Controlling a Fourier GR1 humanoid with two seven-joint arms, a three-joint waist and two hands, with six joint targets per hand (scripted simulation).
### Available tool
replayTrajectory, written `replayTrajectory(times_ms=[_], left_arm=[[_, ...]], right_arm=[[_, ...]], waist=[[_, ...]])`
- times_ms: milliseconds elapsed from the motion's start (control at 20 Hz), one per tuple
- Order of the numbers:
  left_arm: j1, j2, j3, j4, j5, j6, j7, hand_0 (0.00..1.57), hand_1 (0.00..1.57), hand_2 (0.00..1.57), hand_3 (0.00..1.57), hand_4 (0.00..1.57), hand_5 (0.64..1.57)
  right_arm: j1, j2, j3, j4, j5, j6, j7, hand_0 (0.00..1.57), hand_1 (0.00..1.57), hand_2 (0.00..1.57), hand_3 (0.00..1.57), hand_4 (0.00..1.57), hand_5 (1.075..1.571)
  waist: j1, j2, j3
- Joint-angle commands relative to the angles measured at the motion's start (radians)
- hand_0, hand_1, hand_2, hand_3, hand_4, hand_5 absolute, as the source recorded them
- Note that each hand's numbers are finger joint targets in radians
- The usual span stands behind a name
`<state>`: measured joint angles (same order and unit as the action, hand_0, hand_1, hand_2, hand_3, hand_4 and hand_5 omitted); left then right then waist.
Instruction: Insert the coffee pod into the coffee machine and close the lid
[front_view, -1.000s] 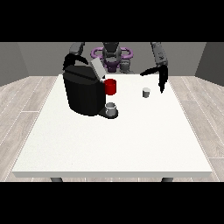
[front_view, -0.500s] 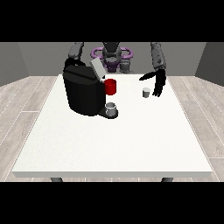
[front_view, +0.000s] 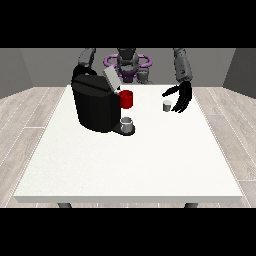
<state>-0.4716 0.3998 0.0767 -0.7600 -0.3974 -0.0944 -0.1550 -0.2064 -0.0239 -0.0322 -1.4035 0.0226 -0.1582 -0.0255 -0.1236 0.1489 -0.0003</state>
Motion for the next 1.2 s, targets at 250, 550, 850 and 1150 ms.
replayTrajectory(times_ms=[250, 550, 850, 1150], left_arm=[[-0.026, 0.003, -0.022, 0.115, -0.118, 0.127, -0.104, 0.7, 0.7, 0.83, 0.59, 0.0, 1.571], [-0.024, -0.059, -0.018, 0.149, -0.162, 0.273, -0.131, 0.82, 0.82, 0.97, 0.74, 0.39, 1.571], [-0.051, 0.001, -0.048, 0.187, -0.237, 0.257, -0.116, 0.9, 0.9, 1.01, 0.78, 0.31, 1.571], [-0.135, 0.011, -0.033, 0.189, -0.233, 0.207, -0.183, 1.27, 1.27, 1.4, 1.36, 0.51, 1.571]], right_arm=[[-0.025, -0.012, 0.004, -0.048, 0.005, -0.008, 0.069, 0.0, 0.0, 0.0, 0.0, 0.49, 1.571], [0.049, -0.003, -0.002, 0.0, -0.027, 0.031, -0.059, 0.0, 0.0, 0.0, 0.0, 0.49, 1.571], [0.016, -0.018, -0.036, 0.011, -0.057, 0.032, -0.028, 0.0, 0.0, 0.0, 0.0, 0.49, 1.571], [0.004, 0.018, -0.008, 0.052, -0.02, -0.008, -0.082, 0.0, 0.0, 0.0, 0.0, 0.43, 1.571]], waist=[[-0.017, 0.004, -0.0003], [-0.03, 0.016, 0.0], [-0.028, 0.005, 0.0001], [-0.011, 0.021, 0.0001]])
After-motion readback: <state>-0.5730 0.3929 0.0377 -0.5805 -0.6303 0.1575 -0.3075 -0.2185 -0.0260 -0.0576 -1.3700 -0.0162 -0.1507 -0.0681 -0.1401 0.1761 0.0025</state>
